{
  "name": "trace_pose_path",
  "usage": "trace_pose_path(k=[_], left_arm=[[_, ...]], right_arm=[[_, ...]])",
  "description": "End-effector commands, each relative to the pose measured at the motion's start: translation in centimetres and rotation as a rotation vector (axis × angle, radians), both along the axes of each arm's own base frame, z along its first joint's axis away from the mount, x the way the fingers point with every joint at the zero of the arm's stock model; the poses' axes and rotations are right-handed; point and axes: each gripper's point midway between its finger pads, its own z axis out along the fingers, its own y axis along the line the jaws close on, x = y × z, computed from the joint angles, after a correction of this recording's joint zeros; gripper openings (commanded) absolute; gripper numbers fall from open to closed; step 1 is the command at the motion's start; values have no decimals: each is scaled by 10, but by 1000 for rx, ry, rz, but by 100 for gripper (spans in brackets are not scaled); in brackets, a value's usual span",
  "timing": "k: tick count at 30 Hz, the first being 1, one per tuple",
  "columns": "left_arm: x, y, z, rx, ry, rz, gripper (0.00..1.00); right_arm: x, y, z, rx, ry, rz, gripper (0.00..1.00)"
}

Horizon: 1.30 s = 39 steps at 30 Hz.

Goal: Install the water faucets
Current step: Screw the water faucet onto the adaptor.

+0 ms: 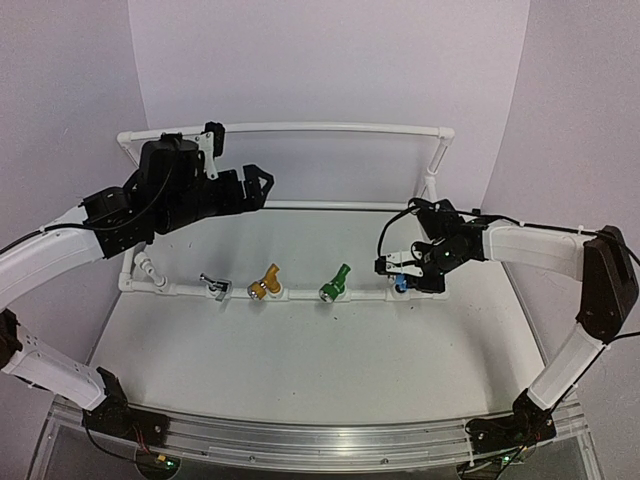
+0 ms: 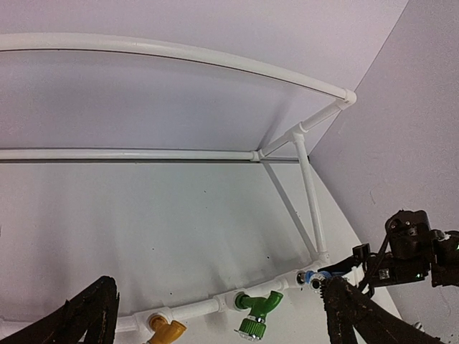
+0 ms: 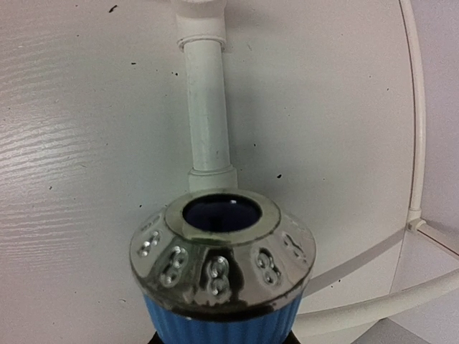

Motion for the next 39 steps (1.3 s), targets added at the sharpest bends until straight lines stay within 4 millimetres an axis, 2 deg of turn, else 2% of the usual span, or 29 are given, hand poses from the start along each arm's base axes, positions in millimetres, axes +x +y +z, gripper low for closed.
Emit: trace_pose_path(k=[1, 12, 25, 34, 39], left_arm=[[-1, 8, 17, -46, -45, 20, 100], [-4, 11, 10, -38, -39, 16, 100], [-4, 14, 5, -39, -32, 27, 100], [-5, 15, 1, -36, -30, 29, 100], [-6, 15, 2, -37, -31, 25, 100]], right_arm=[[-12, -9, -9, -65, 20, 46, 0], [-30, -14, -21, -157, 54, 184, 0], [-4, -9, -13, -299, 57, 325, 0], [-13, -15, -15, -429, 52, 476, 0], [-15, -8, -16, -470, 11, 555, 0]])
